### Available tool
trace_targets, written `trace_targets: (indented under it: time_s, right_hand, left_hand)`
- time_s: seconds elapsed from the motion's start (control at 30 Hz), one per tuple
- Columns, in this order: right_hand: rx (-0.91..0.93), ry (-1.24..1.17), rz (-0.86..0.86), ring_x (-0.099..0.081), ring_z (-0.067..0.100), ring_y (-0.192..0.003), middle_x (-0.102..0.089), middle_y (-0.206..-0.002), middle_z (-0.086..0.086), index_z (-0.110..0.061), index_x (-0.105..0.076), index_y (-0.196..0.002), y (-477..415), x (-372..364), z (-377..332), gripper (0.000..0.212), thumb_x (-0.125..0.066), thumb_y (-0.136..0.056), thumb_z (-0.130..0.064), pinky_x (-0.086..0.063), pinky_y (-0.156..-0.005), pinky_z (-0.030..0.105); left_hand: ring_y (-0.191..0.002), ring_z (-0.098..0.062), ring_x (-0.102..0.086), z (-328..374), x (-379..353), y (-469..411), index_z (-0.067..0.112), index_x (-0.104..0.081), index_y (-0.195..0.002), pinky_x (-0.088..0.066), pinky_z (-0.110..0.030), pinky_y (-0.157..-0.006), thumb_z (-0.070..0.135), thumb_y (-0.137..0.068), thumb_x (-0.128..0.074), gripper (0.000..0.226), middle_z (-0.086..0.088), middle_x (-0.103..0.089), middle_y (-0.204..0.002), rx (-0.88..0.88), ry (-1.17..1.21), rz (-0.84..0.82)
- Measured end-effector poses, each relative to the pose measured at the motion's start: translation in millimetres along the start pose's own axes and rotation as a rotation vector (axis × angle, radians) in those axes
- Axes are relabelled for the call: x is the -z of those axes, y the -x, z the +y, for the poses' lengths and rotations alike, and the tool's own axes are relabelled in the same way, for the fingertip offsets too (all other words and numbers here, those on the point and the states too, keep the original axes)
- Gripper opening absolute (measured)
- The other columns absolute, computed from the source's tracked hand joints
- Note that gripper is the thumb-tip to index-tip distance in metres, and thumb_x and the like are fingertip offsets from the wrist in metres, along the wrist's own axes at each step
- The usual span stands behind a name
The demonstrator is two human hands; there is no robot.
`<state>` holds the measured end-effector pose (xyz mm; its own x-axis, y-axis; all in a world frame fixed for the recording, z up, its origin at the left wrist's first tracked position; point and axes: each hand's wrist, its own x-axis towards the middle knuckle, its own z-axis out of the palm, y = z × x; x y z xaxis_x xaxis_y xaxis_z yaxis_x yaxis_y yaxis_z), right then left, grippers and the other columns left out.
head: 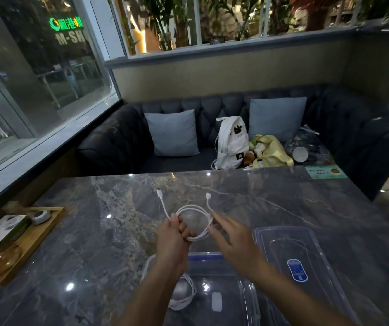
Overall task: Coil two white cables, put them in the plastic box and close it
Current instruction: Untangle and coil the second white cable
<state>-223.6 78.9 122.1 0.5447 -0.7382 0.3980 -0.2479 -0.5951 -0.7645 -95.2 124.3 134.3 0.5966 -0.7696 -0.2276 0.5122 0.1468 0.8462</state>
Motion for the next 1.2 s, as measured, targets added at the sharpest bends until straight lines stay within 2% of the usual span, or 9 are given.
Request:
trace_targets:
  time_s: [0.13, 0.27, 0.4, 0.57, 0.7, 0.83, 0.97, 1.07, 1.2]
  right_hand:
    - [-0.320, -0.137, 0.068, -0.046, 0.009, -0.055, -0.052, -0.061, -0.001, -0.006, -0.058, -0.079, -10.5, -6.2, -4.5, 0.022, -0.056, -0.088, -0.027, -0.038, -0.053, 0.016]
    - [-0.484, -0.303, 0.042, -0.061, 0.029, -0.069, -0.068, -0.080, 0.024, -0.003, -0.066, -0.078, -21.6, -1.6, -3.1, 0.012, -0.061, -0.084, -0.013, -0.051, -0.070, 0.042]
    - [-0.546, -0.417, -0.014, -0.059, 0.015, -0.061, -0.064, -0.065, 0.007, -0.014, -0.065, -0.070, -23.1, 1.7, -5.7, 0.022, -0.056, -0.082, 0.002, -0.048, -0.057, 0.020]
    - [-0.534, -0.457, -0.082, -0.055, 0.008, -0.053, -0.060, -0.059, 0.004, -0.013, -0.062, -0.068, -23.3, 3.3, -8.8, 0.024, -0.054, -0.084, 0.002, -0.043, -0.048, 0.011]
    - [-0.445, -0.273, -0.098, -0.060, 0.016, -0.066, -0.063, -0.072, 0.005, -0.015, -0.061, -0.078, -21.9, 3.4, -4.7, 0.014, -0.056, -0.085, -0.003, -0.050, -0.060, 0.022]
    - [0.118, 0.488, -0.041, -0.059, 0.021, -0.079, -0.061, -0.095, 0.007, -0.016, -0.060, -0.099, -15.7, 0.0, 0.5, 0.035, -0.072, -0.067, -0.005, -0.050, -0.067, 0.036]
    - [0.454, 0.716, 0.001, -0.060, 0.017, -0.070, -0.066, -0.083, 0.001, -0.017, -0.065, -0.074, -14.2, 2.0, 3.4, 0.004, -0.065, -0.072, -0.015, -0.044, -0.059, 0.029]
    - [0.432, 0.655, 0.003, -0.058, 0.022, -0.064, -0.065, -0.076, 0.006, -0.010, -0.061, -0.068, -16.0, 2.6, 7.7, 0.017, -0.050, -0.079, -0.015, -0.047, -0.056, 0.031]
    - [0.036, 0.168, 0.148, -0.050, 0.018, -0.069, -0.051, -0.085, 0.002, -0.004, -0.053, -0.077, -18.5, -1.6, 2.8, 0.011, -0.049, -0.088, -0.007, -0.045, -0.061, 0.032]
  left_hand:
    - [-0.039, -0.001, -0.030, -12.4, -3.4, 6.0, 0.014, -0.042, -0.070, -0.038, -0.018, -0.046, 0.022, -0.101, -0.028, 0.035, 0.011, -0.034, -0.042, -0.112, -0.171, -0.091]
    - [-0.045, 0.000, -0.040, -15.5, -1.1, 7.0, 0.016, -0.045, -0.072, -0.041, -0.019, -0.050, 0.025, -0.100, -0.030, 0.034, 0.011, -0.043, -0.047, -0.219, -0.411, -0.148]
    - [-0.065, -0.006, -0.054, -15.4, 2.4, 5.3, 0.016, -0.051, -0.074, -0.047, -0.018, -0.061, 0.028, -0.099, -0.032, 0.034, 0.000, -0.056, -0.070, -0.359, -0.704, -0.068]
    - [-0.086, -0.021, -0.055, -7.5, 6.3, 1.5, 0.025, -0.051, -0.074, -0.042, -0.044, -0.089, 0.028, -0.100, -0.029, 0.034, 0.006, -0.058, -0.076, -0.378, -0.977, -0.041]
    - [-0.064, -0.016, -0.053, -6.2, 5.1, -1.9, 0.022, -0.046, -0.070, -0.045, -0.025, -0.061, 0.026, -0.100, -0.030, 0.034, 0.002, -0.053, -0.065, -0.323, -0.981, -0.077]
    - [-0.061, -0.017, -0.056, -12.4, 4.7, -6.2, 0.017, -0.050, -0.074, -0.047, -0.030, -0.058, 0.026, -0.100, -0.028, 0.035, -0.005, -0.058, -0.066, -0.238, -0.958, -0.098]
    - [-0.065, -0.026, -0.059, -15.3, 7.0, -7.4, 0.017, -0.050, -0.072, -0.049, -0.043, -0.067, 0.026, -0.100, -0.031, 0.035, -0.009, -0.060, -0.065, -0.169, -0.930, -0.101]
    - [-0.062, -0.019, -0.060, -12.2, 6.5, -5.3, 0.016, -0.054, -0.075, -0.049, -0.038, -0.066, 0.026, -0.100, -0.032, 0.035, -0.006, -0.063, -0.064, -0.130, -0.896, -0.121]
    - [-0.069, -0.021, -0.067, -6.2, 0.8, -3.6, 0.003, -0.060, -0.093, -0.055, -0.038, -0.069, 0.024, -0.100, -0.032, 0.036, -0.010, -0.069, -0.074, -0.072, -0.771, -0.137]
